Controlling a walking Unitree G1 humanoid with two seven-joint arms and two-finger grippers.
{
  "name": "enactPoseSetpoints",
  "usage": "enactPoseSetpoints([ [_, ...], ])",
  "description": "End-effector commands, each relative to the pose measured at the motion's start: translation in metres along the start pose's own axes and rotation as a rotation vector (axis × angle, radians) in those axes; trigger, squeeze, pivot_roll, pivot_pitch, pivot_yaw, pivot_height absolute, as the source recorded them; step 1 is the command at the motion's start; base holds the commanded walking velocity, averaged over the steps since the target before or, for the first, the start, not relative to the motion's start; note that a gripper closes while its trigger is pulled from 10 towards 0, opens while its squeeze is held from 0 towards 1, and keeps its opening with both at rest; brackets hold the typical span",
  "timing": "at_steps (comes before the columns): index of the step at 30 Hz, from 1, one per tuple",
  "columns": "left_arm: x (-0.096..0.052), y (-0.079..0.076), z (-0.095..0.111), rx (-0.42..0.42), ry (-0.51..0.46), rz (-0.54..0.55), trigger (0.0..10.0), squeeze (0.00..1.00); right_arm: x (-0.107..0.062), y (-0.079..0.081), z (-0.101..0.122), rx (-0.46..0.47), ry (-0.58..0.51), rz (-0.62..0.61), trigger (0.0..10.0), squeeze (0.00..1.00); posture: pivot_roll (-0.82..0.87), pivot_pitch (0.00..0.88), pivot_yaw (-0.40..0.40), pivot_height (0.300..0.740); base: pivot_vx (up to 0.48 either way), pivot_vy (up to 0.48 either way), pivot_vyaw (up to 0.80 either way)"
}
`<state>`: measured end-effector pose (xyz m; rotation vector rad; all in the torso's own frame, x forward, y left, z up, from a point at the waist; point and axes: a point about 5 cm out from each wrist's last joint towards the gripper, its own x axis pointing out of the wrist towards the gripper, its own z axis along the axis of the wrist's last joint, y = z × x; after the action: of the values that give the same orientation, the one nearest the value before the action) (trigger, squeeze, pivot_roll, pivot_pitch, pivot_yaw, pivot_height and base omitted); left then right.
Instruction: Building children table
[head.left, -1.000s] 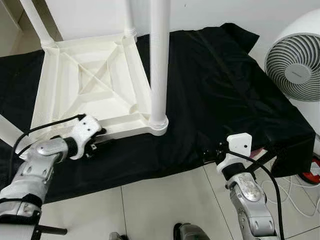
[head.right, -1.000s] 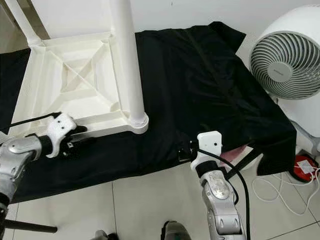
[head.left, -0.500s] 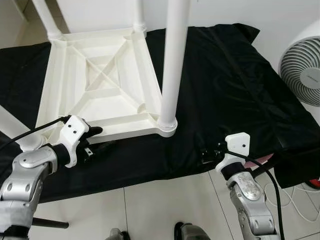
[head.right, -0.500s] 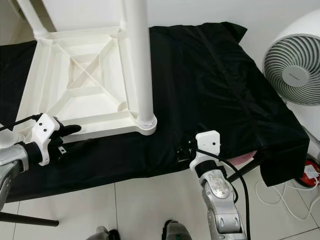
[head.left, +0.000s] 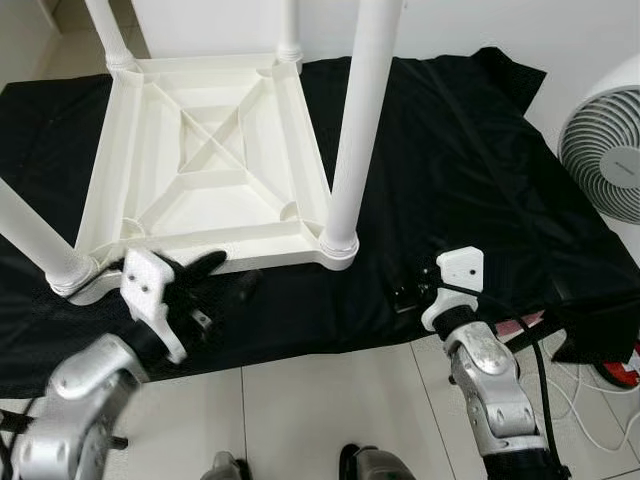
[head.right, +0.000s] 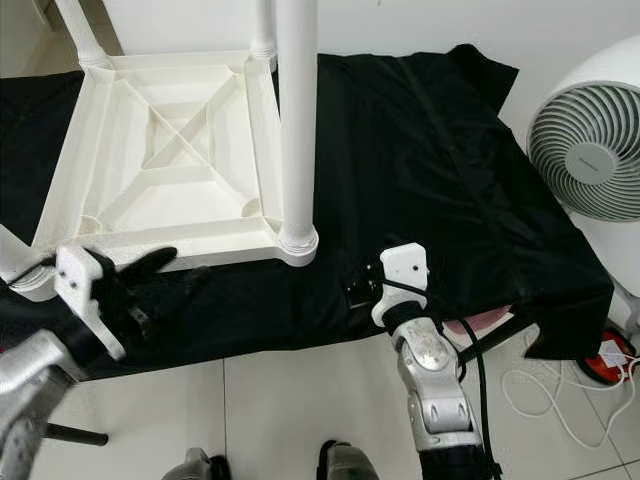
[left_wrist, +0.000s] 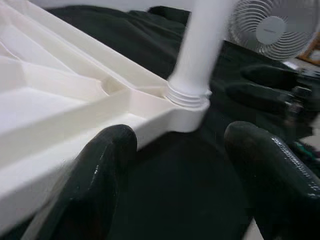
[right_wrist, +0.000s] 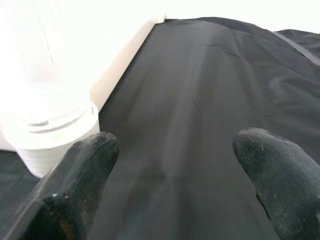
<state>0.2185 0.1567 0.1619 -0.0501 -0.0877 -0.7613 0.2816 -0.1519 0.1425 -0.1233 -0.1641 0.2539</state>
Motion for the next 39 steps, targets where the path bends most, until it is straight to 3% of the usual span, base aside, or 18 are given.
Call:
enactPoseSetpoints([
  [1,0.002,-0.012,-0.005,-0.002,0.027,-0.015,10.0,0.00,0.004,0.002,-0.001,0.009,-0.007,0.038,10.0,0.00,-0.04,0.119,-0.017,0.740,0.000,0.000,0.00],
  [7,0.012,-0.033,-0.014,0.033,0.035,-0.033,10.0,0.00,0.011,0.009,0.000,0.002,-0.023,0.135,10.0,0.00,-0.03,0.115,-0.019,0.740,0.000,0.000,0.00],
  [16,0.018,-0.033,-0.014,0.038,0.036,-0.040,10.0,0.00,0.010,0.023,-0.002,-0.007,-0.028,0.244,10.0,0.00,-0.03,0.102,-0.018,0.740,0.000,0.000,0.00],
  [17,0.019,-0.034,-0.014,0.034,0.034,-0.043,10.0,0.00,0.010,0.025,-0.003,0.010,-0.029,0.252,10.0,1.00,-0.03,0.102,-0.018,0.740,0.000,0.000,0.00],
  [24,0.023,-0.040,-0.015,0.036,0.026,-0.053,10.0,0.00,0.011,0.032,0.001,0.007,-0.070,0.315,10.0,1.00,-0.04,0.094,-0.018,0.740,0.000,0.000,0.00],
  [32,0.027,-0.041,-0.016,0.034,0.022,-0.066,10.0,0.00,0.020,0.038,0.007,0.012,-0.096,0.279,10.0,1.00,-0.04,0.082,-0.028,0.740,0.000,0.000,0.00],
  [33,0.029,-0.042,-0.016,0.035,0.021,-0.070,10.0,0.00,0.024,0.042,0.009,0.025,-0.105,0.267,10.0,0.00,-0.03,0.079,-0.029,0.740,0.000,0.000,0.00],
  [39,0.032,-0.043,-0.014,0.040,0.010,-0.074,10.0,0.00,0.041,0.054,0.015,0.017,-0.120,0.161,10.0,0.00,-0.03,0.072,-0.029,0.740,0.000,0.000,0.00],
])
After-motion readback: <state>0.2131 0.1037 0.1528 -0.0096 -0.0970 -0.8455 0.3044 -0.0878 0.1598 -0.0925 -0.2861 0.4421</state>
